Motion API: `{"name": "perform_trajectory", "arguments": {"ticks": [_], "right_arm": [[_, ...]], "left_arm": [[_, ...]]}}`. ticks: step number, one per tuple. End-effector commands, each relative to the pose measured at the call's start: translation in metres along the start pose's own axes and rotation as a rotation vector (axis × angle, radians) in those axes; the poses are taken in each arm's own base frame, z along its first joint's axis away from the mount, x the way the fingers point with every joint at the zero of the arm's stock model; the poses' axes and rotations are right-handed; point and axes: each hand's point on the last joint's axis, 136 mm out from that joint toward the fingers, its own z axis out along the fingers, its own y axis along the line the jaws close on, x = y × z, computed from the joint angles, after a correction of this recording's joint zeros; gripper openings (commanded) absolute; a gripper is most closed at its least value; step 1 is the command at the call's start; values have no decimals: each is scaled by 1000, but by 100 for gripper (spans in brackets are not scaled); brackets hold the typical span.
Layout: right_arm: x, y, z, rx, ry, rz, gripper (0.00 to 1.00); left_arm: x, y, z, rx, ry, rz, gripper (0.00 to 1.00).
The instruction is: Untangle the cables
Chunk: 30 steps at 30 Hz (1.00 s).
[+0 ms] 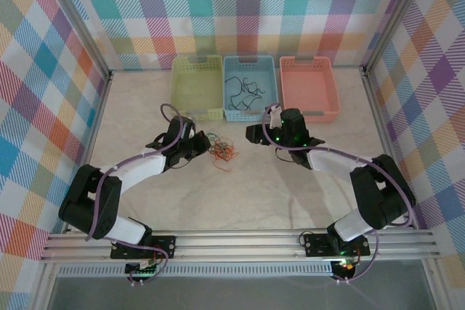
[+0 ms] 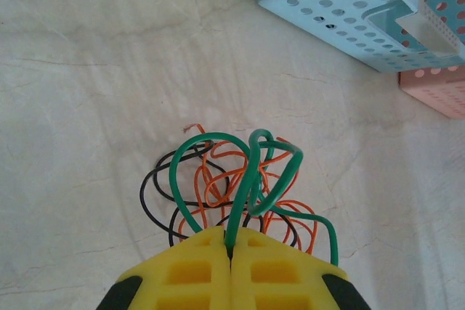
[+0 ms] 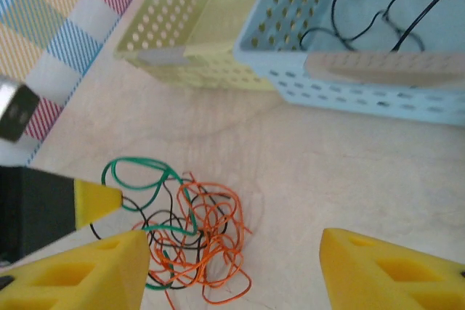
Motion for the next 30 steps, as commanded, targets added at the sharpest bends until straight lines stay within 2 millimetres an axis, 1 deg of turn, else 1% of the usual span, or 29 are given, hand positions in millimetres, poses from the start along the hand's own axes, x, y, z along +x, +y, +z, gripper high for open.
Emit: {"name": "perform_trajectory", "arguments": {"ticks": [1, 4, 7, 9, 13, 16, 18, 21, 24, 30], "right_arm": [[-10, 11, 7, -61, -8, -27, 60], [-2, 18, 13, -84, 31, -38, 57], [3, 25, 19, -109, 62, -37, 57], [8, 34, 24, -152, 96, -30, 54], [20, 46, 36, -180, 167, -32, 54], [35, 44, 49, -145, 261, -19, 51], [41, 44, 55, -137, 311, -14, 49], [45, 44, 59, -139, 337, -11, 47], [49, 40, 62, -115, 354, -20, 46], [57, 46, 67, -110, 399, -74, 46]], "left_arm": [[3, -7, 4, 24, 35, 17, 0], [4, -7, 6, 21, 44, 15, 0], [5, -7, 6, 18, 46, 15, 0], [4, -7, 6, 18, 46, 16, 0], [5, -7, 8, 16, 57, 15, 0], [6, -6, 9, 13, 61, 12, 0], [7, -6, 9, 15, 63, 9, 0], [7, -6, 10, 13, 64, 9, 0], [7, -6, 10, 12, 64, 8, 0], [6, -5, 10, 6, 65, 4, 0]]}}
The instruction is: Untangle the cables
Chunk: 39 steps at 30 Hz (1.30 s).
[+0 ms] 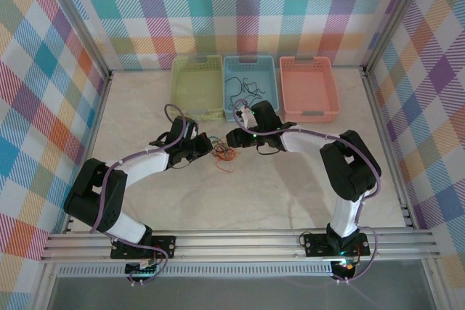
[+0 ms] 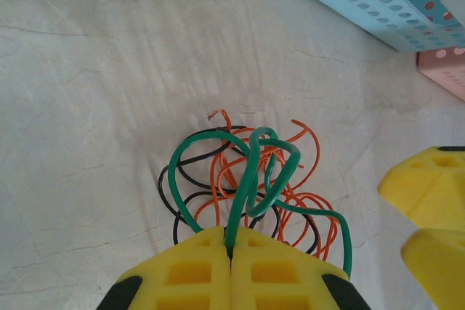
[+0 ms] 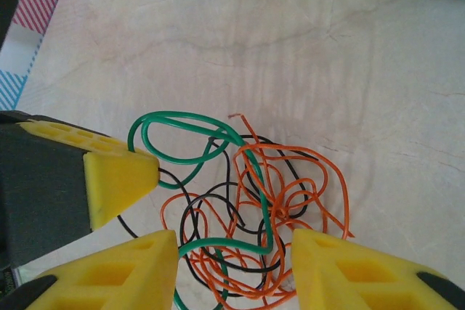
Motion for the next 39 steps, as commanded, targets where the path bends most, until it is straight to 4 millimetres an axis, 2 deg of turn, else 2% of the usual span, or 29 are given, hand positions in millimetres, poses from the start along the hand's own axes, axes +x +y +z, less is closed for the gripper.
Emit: {"name": "perform_trajectory", "arguments": {"ticks": [1, 7, 13, 28, 39], "right_arm": [[6, 7, 4, 1, 45, -50, 46], [11, 9, 8, 25, 62, -97, 42], [18, 23, 13, 23, 82, -170, 40], [25, 12, 23, 98, 137, -180, 34], [16, 12, 13, 129, 81, -198, 10]], "left_arm": [[-4, -10, 0, 18, 3, 17, 0], [-4, -9, 0, 14, 4, 15, 0], [-4, -8, 0, 9, 4, 11, 0], [-4, -8, 1, 7, 6, 11, 0], [-4, -8, 0, 8, 4, 9, 0]]}}
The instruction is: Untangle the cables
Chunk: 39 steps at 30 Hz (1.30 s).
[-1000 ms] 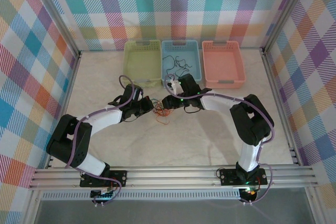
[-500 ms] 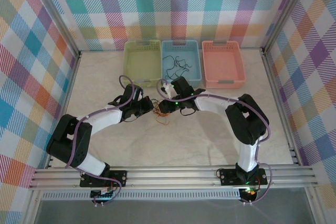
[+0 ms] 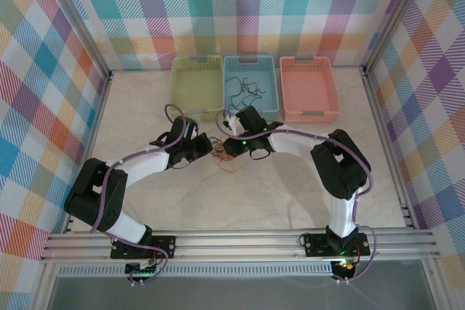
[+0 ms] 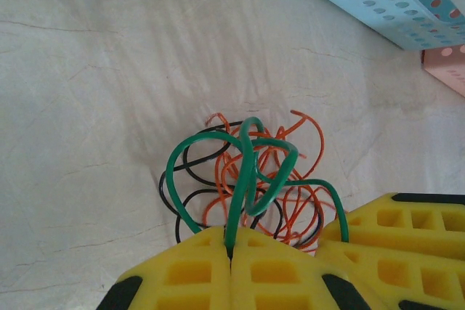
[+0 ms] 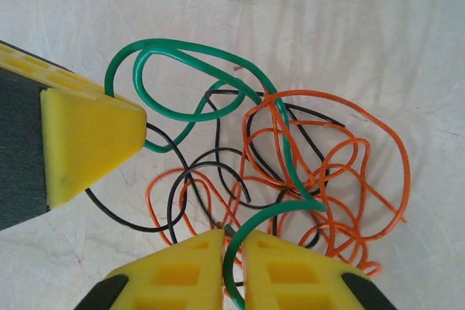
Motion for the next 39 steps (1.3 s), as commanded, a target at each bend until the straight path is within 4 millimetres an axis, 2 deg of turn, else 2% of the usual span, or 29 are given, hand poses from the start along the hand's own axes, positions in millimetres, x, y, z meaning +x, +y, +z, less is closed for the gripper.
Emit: {"name": "perform_trajectory", "arguments": {"ticks": [1, 8, 13, 22, 27, 34, 39], "right_arm": [[-11, 2, -12, 28, -62, -37, 10], [-20, -15, -31, 149, -164, -34, 1], [-24, -30, -43, 233, -220, -18, 0], [-20, -89, -64, 367, -243, 200, 0], [-15, -110, -74, 416, -252, 281, 0], [-9, -130, -86, 496, -264, 338, 1], [-8, -133, -88, 506, -268, 352, 1]], "left_arm": [[-6, -9, -1, 11, -2, 11, 0], [-5, -6, 0, -6, 0, 4, 0], [-6, -4, -2, -13, -7, 3, 0], [-11, 4, -9, -42, -42, -10, 0], [-13, 7, -12, -52, -57, -17, 0], [-17, 10, -18, -61, -91, -21, 0], [-17, 10, -19, -61, -91, -23, 0]]}}
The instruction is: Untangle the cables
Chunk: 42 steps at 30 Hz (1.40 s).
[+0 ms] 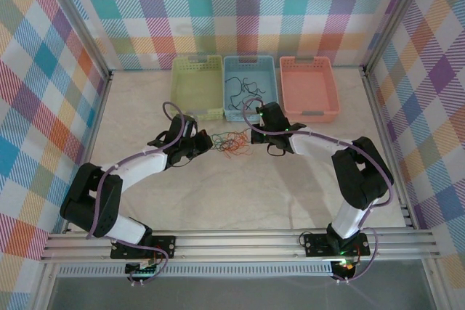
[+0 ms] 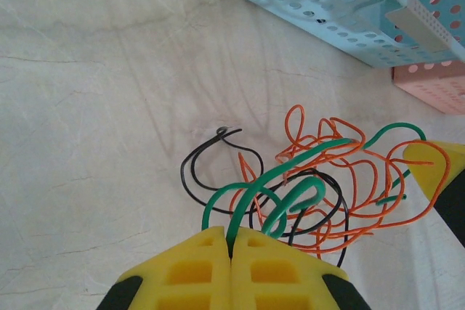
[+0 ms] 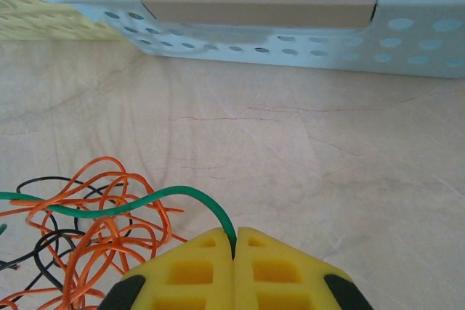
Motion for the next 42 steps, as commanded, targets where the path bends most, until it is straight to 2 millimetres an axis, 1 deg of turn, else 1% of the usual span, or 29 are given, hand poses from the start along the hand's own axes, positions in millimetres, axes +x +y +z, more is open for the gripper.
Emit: {"name": "perform_trajectory", "arguments": {"ticks": [1, 5, 12, 16, 22, 23, 24, 26, 27, 28, 30, 32, 34, 37, 39, 42], "right_arm": [[-6, -33, -8, 123, -32, 57, 1], [-6, -29, -7, 97, -26, 54, 1], [-3, -8, -2, -16, 7, 30, 0], [0, 4, 0, -78, 27, 10, 0], [3, 22, 2, -124, 47, -51, 0], [4, 25, 3, -128, 51, -61, 0], [5, 26, 3, -129, 56, -68, 0], [6, 31, 3, -135, 58, -88, 0], [6, 34, 3, -143, 54, -100, 0], [6, 36, 2, -151, 49, -109, 0], [8, 44, 1, -177, 50, -130, 0], [9, 49, 1, -192, 54, -150, 0], [11, 55, 1, -210, 57, -173, 0], [15, 67, -1, -248, 61, -210, 0], [16, 72, -3, -269, 56, -223, 0], [17, 75, -2, -274, 58, -236, 0]], "left_arm": [[-4, 20, -6, -75, -32, -26, 0], [-2, 15, -4, -45, -19, -20, 0], [7, 8, 9, -6, 50, -21, 0], [7, 7, 10, -5, 56, -19, 0], [8, 7, 12, -6, 69, -19, 0], [8, 7, 12, -5, 69, -19, 2], [9, 7, 12, -5, 69, -18, 8], [8, 6, 12, 2, 63, -17, 25], [7, 5, 11, 4, 60, -16, 38], [7, 5, 10, 6, 58, -15, 47], [5, 4, 7, 10, 46, -12, 57], [3, 1, 1, 18, 29, -7, 61], [-1, 1, -5, 14, 6, 3, 62], [-7, 5, -14, -17, -39, 15, 62], [-9, 5, -17, -15, -56, 20, 59], [-7, 5, -14, -16, -39, 17, 54]]}}
